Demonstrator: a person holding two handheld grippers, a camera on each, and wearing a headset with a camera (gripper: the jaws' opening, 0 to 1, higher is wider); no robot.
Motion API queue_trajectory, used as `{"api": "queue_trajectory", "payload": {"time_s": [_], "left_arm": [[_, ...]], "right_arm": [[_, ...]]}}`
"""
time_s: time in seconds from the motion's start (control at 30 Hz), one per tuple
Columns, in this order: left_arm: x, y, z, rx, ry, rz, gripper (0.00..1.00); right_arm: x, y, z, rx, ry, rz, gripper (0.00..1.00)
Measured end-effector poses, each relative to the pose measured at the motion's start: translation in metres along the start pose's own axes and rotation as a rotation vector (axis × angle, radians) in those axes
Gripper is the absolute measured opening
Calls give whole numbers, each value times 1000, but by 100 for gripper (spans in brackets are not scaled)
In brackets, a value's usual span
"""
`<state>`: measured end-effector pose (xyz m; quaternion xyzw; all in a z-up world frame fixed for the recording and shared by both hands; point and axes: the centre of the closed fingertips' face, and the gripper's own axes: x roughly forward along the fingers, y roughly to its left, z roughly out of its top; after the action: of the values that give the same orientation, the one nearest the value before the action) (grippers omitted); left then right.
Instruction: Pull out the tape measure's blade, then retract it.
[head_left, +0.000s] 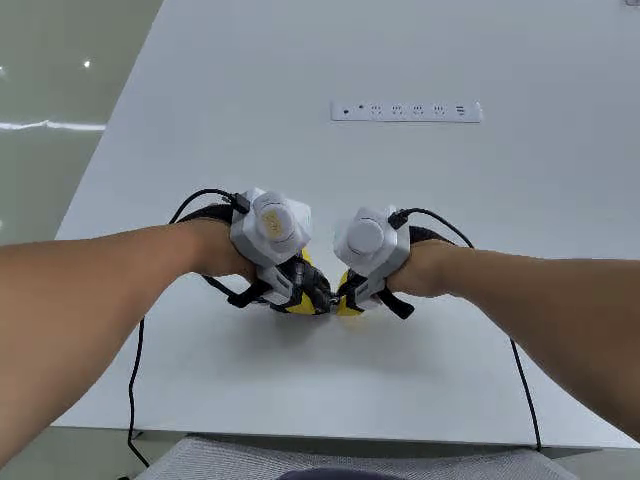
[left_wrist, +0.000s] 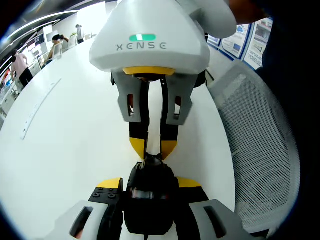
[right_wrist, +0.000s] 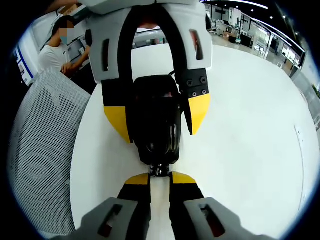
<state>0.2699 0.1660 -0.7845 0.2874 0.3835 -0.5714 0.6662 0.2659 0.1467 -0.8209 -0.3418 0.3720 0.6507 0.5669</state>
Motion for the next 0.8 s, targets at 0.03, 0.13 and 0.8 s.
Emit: {"api": "queue_trajectory", "payload": {"time_s": [0.03, 0.13, 0.8], "left_arm": [[0, 0, 0, -1, -1, 0, 36], [-1, -2, 1, 1, -2, 0, 36], [0, -4, 1, -7, -8, -9, 36]], "right_arm": [[0, 0, 0, 0, 2, -1, 11], [-2, 0, -4, 5, 7, 2, 11], [1, 1, 0, -31, 35, -7, 17]]}}
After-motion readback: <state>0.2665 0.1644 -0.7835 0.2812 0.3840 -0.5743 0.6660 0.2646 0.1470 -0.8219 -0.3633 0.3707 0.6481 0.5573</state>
